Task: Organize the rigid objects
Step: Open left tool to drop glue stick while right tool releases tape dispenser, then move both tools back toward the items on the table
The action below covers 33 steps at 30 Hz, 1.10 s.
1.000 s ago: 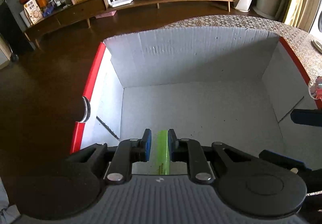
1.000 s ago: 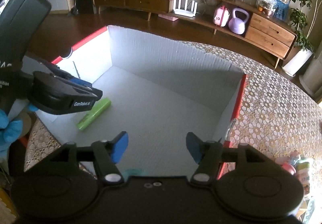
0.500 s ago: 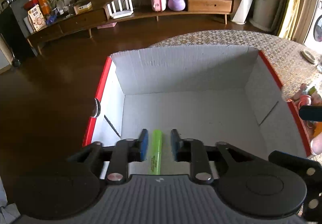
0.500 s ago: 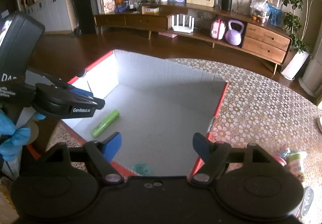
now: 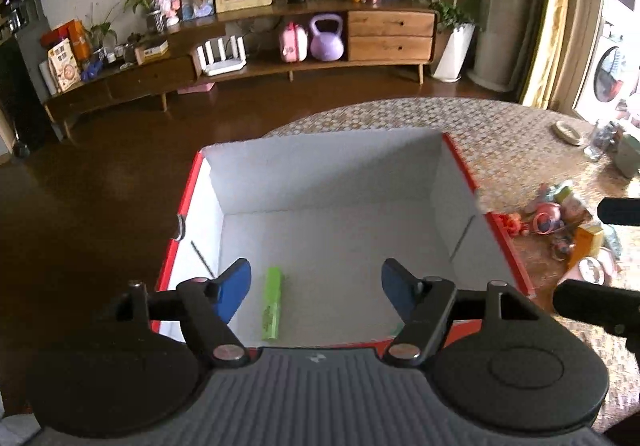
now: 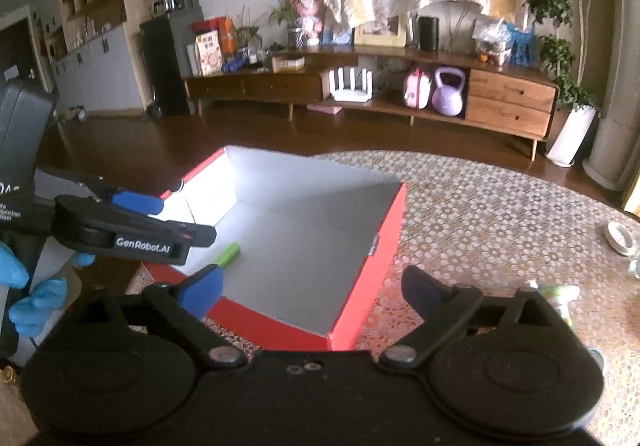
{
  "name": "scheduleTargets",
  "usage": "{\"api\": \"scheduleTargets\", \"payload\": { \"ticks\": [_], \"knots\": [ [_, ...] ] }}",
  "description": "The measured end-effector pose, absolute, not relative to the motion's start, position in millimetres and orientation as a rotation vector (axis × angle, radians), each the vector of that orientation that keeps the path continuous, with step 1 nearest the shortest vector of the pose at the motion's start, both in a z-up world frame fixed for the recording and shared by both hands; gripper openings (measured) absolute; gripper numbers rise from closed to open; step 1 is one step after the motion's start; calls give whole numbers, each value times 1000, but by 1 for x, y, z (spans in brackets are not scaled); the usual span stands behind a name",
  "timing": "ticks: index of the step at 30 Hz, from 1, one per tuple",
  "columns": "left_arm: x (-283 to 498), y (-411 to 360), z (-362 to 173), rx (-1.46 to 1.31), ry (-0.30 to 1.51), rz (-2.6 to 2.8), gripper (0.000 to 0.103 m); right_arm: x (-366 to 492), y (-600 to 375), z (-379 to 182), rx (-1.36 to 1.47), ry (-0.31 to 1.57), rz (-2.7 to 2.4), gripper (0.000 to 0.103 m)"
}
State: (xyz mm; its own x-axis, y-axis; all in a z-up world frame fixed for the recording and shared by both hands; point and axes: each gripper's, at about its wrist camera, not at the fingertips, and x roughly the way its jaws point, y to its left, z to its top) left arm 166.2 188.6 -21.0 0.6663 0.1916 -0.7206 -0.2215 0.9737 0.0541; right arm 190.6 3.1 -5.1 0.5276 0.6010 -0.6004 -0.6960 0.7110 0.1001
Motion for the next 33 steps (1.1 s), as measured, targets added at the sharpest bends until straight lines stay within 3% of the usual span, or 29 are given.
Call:
{"api": "scheduleTargets", "payload": {
  "ticks": [3,5,20,26,33],
  "knots": [
    [159,176,-15,-19,767,227,74,188,-12,-2,-135,636,772,102],
    [155,168,-12,-19,745,218,84,186,-21,0,-126,622,765,102],
    [135,92,-10,1,647,134,84,163,-109,-22,-129,584,652,103],
    [135,54,-15,16,604,80,91,161,-149,-35,-103,600,599,103],
    [147,18,-40,-30,657,14,91,166,-181,-52,-102,611,555,103]
  ]
}}
